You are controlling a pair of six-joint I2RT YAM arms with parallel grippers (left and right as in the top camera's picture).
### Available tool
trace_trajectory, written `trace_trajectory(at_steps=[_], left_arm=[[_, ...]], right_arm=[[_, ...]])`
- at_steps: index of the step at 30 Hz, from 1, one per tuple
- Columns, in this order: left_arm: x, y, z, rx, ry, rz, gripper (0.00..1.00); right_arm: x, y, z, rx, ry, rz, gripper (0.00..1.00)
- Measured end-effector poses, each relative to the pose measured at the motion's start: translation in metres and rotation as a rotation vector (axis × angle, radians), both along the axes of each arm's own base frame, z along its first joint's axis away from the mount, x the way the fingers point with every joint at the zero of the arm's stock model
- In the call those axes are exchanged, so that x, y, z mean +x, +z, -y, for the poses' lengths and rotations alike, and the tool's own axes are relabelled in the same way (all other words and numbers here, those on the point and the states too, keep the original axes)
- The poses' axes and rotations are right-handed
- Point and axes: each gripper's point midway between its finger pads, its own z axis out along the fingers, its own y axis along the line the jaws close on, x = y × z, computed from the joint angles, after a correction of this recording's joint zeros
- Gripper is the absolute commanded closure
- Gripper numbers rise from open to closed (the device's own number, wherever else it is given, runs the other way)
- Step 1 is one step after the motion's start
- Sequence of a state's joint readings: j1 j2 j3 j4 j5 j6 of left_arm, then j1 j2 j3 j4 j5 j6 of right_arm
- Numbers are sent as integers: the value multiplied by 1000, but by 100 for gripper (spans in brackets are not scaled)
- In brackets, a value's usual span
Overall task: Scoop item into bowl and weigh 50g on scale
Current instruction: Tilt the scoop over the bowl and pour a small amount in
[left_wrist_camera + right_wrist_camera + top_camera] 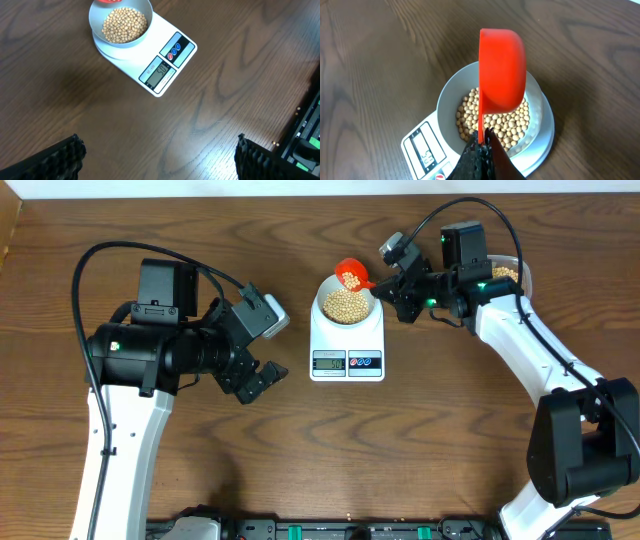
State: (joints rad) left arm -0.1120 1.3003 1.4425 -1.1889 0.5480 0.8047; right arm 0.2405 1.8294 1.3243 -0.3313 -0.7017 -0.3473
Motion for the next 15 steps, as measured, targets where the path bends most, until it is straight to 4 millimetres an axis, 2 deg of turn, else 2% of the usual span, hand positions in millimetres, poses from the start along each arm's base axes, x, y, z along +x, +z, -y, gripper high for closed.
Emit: trace_trajectory(at_steps=[15], left_arm=[[0,0,0,0,0,0,2]], right_arm=[[0,1,0,32,-49,-62,99]])
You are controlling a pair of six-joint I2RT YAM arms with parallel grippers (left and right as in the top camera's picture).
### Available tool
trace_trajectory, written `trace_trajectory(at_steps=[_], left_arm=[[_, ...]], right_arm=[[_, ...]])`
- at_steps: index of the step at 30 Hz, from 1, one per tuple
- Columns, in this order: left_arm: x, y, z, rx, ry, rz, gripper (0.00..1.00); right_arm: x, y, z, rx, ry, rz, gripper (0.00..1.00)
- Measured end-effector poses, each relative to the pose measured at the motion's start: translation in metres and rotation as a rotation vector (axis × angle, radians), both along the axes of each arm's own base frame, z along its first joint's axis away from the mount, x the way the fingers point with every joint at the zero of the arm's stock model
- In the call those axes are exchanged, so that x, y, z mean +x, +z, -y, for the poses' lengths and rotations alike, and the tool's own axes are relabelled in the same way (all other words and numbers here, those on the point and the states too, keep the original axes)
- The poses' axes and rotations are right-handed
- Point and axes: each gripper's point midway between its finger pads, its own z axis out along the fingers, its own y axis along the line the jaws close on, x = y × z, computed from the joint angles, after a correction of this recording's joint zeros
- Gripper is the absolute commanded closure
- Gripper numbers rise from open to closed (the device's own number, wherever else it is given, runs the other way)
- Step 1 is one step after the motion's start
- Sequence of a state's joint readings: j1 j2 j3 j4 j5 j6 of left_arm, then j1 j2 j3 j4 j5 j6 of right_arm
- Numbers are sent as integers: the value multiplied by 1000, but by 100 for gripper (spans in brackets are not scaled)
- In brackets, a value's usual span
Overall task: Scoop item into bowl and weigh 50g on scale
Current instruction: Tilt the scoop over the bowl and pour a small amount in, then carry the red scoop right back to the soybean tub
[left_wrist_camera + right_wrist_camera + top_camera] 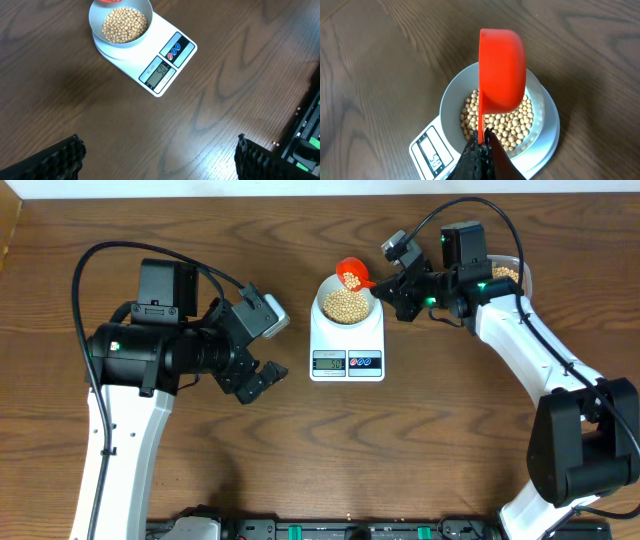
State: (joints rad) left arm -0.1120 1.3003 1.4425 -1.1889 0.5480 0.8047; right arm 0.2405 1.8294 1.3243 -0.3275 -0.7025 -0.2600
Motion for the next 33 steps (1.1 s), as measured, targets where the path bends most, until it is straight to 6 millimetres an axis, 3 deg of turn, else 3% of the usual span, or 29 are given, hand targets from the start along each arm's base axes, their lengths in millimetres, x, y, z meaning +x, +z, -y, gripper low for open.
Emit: trace_trajectory(at_steps=[8,18,29,33], left_arm=[[0,0,0,0,0,0,2],[0,0,0,0,0,0,2],[0,0,0,0,0,0,2],[0,0,0,0,0,0,2]], right_arm=[[2,0,5,15,-31,-29,99],[17,17,45,58,-128,-29,99],[18,33,124,79,-307,-88,99],[14,27,156,65,-388,-137,99]])
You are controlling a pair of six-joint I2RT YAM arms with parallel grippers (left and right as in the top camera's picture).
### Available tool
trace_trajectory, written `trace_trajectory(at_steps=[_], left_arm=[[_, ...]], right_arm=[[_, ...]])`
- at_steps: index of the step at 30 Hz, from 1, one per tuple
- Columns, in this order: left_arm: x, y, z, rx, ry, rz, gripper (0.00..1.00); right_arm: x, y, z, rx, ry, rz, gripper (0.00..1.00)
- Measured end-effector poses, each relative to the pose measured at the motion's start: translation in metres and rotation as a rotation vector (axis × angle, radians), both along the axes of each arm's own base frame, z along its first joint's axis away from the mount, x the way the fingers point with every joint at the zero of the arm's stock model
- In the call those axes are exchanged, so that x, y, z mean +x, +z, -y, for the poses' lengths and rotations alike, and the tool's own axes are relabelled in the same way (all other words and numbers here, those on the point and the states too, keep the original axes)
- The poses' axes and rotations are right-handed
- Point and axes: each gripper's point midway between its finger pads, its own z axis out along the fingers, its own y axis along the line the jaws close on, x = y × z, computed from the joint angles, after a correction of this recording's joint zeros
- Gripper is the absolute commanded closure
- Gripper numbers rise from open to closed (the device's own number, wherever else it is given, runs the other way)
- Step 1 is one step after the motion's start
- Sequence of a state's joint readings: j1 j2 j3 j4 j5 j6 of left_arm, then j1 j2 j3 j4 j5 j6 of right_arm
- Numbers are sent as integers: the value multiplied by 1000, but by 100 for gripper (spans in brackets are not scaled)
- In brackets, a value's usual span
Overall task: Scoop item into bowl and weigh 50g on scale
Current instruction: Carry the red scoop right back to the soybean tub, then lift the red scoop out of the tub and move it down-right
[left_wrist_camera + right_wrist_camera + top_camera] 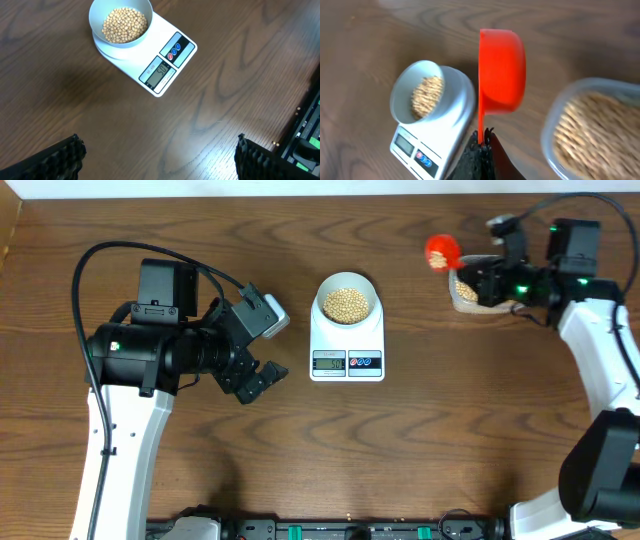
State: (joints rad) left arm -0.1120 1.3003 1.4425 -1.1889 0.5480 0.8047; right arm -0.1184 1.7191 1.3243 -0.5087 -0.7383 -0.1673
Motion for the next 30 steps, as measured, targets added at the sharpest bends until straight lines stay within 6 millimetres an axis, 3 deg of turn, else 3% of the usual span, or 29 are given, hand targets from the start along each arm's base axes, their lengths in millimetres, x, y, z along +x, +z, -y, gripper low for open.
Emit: trace_trajectory(at_steps=[6,13,30], left_arm=[[0,0,0,0,0,0,2],[0,0,0,0,0,0,2],[0,0,0,0,0,0,2]], right_arm=[[-4,-21,38,-130,-94,-56,99],[-5,-37,67,-317,-153,-75,99],[-7,-49,99,-569,-199,-89,99]])
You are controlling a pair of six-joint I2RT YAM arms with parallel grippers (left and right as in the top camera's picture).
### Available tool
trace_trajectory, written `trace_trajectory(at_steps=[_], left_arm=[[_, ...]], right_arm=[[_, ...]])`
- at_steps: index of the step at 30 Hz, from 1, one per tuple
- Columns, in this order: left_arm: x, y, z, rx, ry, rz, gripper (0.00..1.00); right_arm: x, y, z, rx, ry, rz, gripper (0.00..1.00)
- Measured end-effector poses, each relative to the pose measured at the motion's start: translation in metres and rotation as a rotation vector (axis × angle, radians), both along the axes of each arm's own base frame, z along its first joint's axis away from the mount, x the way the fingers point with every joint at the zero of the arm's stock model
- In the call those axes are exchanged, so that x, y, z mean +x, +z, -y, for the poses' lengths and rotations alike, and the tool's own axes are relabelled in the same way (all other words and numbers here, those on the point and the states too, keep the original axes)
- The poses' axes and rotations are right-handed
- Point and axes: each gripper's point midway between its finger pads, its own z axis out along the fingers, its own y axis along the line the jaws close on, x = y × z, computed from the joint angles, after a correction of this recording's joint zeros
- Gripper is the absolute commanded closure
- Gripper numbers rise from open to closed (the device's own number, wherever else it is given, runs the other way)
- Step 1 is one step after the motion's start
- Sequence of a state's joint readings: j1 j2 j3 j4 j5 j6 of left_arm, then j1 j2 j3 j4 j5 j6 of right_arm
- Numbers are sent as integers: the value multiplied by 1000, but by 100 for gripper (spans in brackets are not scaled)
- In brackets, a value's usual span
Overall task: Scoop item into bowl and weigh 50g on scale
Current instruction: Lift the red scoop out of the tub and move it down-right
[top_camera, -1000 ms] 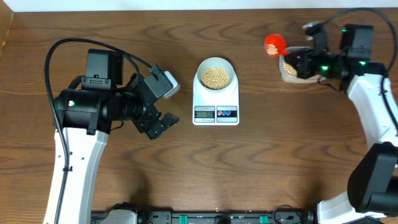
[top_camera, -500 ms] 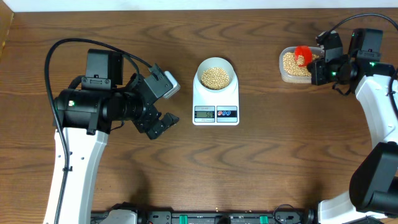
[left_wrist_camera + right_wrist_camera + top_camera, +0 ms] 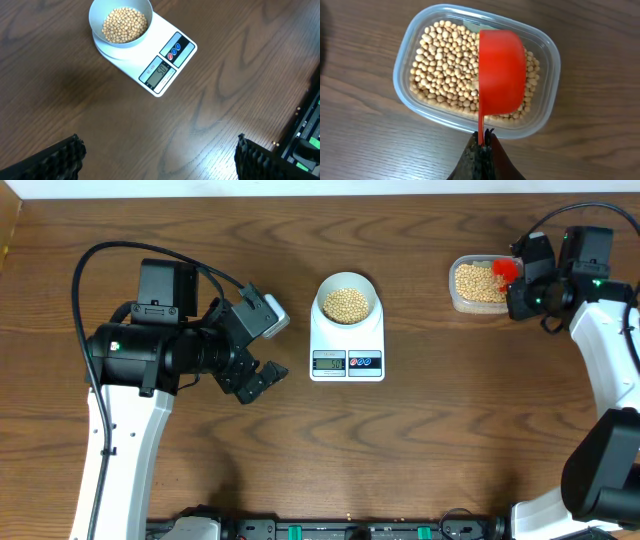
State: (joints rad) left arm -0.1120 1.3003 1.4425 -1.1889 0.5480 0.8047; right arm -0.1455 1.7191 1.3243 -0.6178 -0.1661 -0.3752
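A white bowl (image 3: 346, 303) of soybeans sits on the white scale (image 3: 347, 345) at mid-table; the left wrist view shows that bowl (image 3: 120, 23) and the scale's display (image 3: 159, 73). My right gripper (image 3: 481, 137) is shut on the handle of the red scoop (image 3: 502, 72), which hangs over the clear tub of soybeans (image 3: 445, 70) at the far right (image 3: 478, 284). My left gripper (image 3: 157, 155) is open over bare wood, left of the scale, with nothing between its fingers.
A black rack (image 3: 305, 140) runs along the table's near edge. The left arm's body (image 3: 150, 350) stands left of the scale. Bare wood lies between the scale and the tub.
My right gripper has carried the red scoop further right and it now hangs over the soybean tub instead of beside it. The left arm has not moved.
At first my right gripper held the red scoop tipped over the bowl on the scale, and stayed there half a second later. Then the scoop was away to the right, near the tub. Now it is over the tub. The left gripper stayed open throughout.
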Motion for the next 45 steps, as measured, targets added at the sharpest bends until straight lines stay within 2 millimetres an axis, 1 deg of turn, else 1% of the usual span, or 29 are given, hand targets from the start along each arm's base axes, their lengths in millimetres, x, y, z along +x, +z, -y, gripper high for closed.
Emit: trace_trajectory(at_steps=[9,13,16,19,21,23,25,27,30,32,37,40,45], left_arm=[[0,0,0,0,0,0,2],[0,0,0,0,0,0,2],[0,0,0,0,0,0,2],[0,0,0,0,0,0,2],[0,0,0,0,0,0,2],[0,0,0,0,0,0,2],[0,0,0,0,0,0,2],[0,0,0,0,0,0,2],[0,0,0,0,0,0,2],[0,0,0,0,0,0,2],[0,0,0,0,0,0,2],[0,0,0,0,0,0,2],[0,0,0,0,0,0,2]], right_arm=[[2,-1,0,-130,-12,-7,99],[2,6,2,-171,-24,6,99],[0,25,4,-188,-37,51,99],[-5,58,6,-196,-55,128,99],[-13,80,8,-187,-71,172,99],[-24,98,12,-153,-96,202,99],[-38,110,19,-97,-131,215,99],[-55,120,28,-15,-176,215,99],[-81,129,39,103,-236,203,99],[-100,135,43,178,-269,193,99],[-150,143,34,331,-338,134,99],[-169,147,26,389,-384,115,99],[-190,159,16,456,-465,147,99]])
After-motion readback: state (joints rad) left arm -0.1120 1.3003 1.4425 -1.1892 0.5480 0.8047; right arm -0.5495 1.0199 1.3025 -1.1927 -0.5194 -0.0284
